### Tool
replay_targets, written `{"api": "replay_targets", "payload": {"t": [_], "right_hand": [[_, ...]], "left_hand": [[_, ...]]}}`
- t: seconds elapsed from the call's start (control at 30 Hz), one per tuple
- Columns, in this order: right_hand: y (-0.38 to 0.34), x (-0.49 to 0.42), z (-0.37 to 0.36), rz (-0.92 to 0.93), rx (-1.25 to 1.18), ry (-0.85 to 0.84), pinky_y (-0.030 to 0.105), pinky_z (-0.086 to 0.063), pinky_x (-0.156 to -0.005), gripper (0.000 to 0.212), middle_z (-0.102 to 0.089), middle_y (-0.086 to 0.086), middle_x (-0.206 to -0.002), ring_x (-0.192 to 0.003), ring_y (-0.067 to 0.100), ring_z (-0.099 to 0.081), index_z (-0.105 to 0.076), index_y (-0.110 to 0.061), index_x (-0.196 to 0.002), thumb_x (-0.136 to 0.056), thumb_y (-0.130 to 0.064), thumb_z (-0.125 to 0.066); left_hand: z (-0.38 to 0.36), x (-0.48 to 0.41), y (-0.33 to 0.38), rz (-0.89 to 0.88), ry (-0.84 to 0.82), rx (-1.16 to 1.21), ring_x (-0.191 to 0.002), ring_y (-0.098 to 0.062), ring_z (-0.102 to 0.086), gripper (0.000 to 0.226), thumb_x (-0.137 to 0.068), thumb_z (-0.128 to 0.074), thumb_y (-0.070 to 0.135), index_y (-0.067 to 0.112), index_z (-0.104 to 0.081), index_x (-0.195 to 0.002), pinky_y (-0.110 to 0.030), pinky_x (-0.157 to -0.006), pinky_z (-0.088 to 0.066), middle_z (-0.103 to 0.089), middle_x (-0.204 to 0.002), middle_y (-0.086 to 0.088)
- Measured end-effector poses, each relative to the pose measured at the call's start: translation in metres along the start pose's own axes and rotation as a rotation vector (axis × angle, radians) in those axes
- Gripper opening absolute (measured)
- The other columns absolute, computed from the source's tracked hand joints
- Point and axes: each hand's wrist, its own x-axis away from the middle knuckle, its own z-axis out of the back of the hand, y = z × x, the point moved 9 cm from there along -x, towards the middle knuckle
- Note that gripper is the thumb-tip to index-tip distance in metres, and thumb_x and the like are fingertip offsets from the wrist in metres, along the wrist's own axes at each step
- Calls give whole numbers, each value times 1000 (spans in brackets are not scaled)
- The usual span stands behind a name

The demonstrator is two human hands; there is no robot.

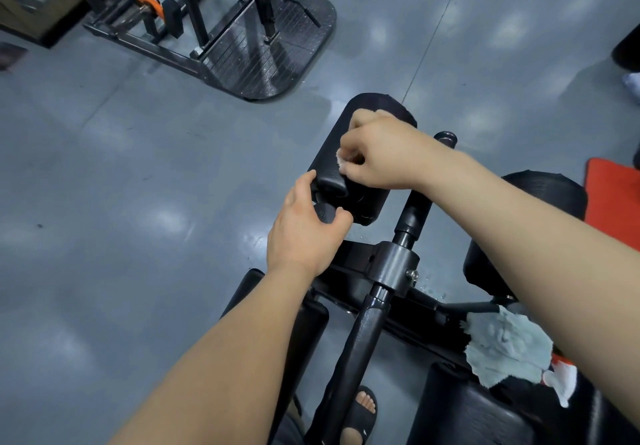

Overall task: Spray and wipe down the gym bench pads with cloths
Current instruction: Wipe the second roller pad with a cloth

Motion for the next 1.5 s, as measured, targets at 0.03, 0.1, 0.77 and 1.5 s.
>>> {"api": "replay_targets", "payload": {"t": [0.03, 0.1, 0.77, 1.5], "right_hand": [[2, 1, 1, -10, -15, -2, 38, -46, -91, 14, -53, 0, -109, -100, 30, -54, -73, -23, -95, -93, -34, -64], [10, -2, 3, -52, -42, -22, 39, -48, -91, 14, -49, -1, -114, -105, 29, -56, -70, -30, -100, -92, -41, -67], [75, -24, 27, -383, -94, -95, 35, -49, -94, 58, -47, 12, -132, -111, 32, -58, -44, -31, -150, -94, -28, -60], [1, -11, -6, -106, -118, -40, 24, -38, -70, 28, -61, -15, -83, -98, 12, -55, -69, -15, -108, -91, -5, -50]], "left_hand": [[0, 0, 0, 2, 2, -2, -110, -13, -55, 72, -81, -61, 52, 45, -29, -145, -41, -90, -51, -49, -142, 17], [0, 0, -1, 3, 3, -3, -112, -13, -55, 72, -81, -62, 51, 45, -29, -145, -40, -90, -50, -49, -142, 16], [0, -1, -2, -10, 8, 8, -117, -13, -56, 72, -81, -61, 54, 46, -29, -145, -41, -95, -50, -49, -143, 17], [0, 0, -1, 3, -10, 1, -108, -18, -58, 72, -81, -60, 52, 46, -28, -144, -46, -90, -53, -50, -141, 14]]}}
